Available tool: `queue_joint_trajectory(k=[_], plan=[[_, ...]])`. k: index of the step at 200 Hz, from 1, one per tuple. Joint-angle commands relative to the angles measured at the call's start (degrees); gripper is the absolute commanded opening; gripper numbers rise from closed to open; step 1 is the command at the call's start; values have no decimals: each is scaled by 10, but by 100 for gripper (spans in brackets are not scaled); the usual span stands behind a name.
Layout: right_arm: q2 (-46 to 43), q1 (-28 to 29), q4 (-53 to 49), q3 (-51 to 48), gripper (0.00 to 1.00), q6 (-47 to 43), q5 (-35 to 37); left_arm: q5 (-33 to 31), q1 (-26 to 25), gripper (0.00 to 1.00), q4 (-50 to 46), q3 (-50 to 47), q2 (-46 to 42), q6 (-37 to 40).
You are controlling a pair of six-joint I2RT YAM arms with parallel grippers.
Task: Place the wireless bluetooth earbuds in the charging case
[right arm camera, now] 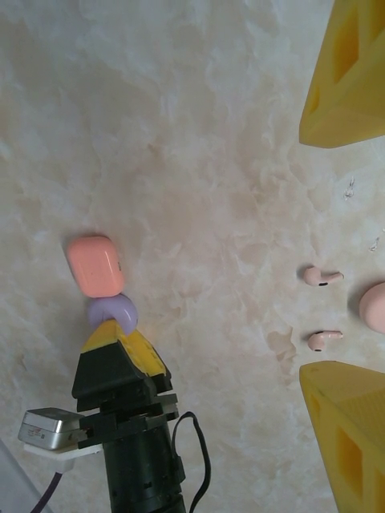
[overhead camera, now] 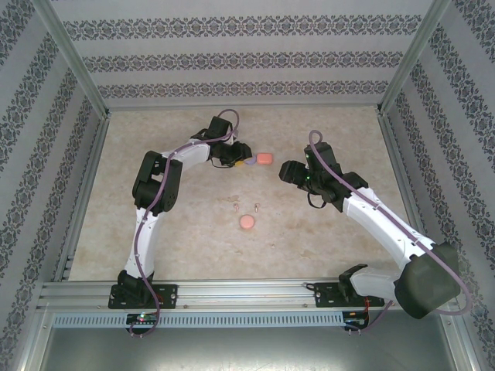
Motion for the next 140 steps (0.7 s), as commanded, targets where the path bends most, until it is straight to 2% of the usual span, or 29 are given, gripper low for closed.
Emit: queue_joint_trajectory(k=[1, 17, 70, 140], plan=[[-14, -5, -7, 4, 71, -6, 14, -46, 14, 44, -31, -15, -41, 39], [-15, -6, -9, 4, 72, -9, 15, -67, 20, 48, -31, -32, -64, 54], [-13, -7, -33, 10, 76, -33, 46, -155, 34, 49, -7, -112, -187, 139], [7, 12, -65, 9, 79, -55, 94, -226, 32, 56, 117, -270, -380, 192]])
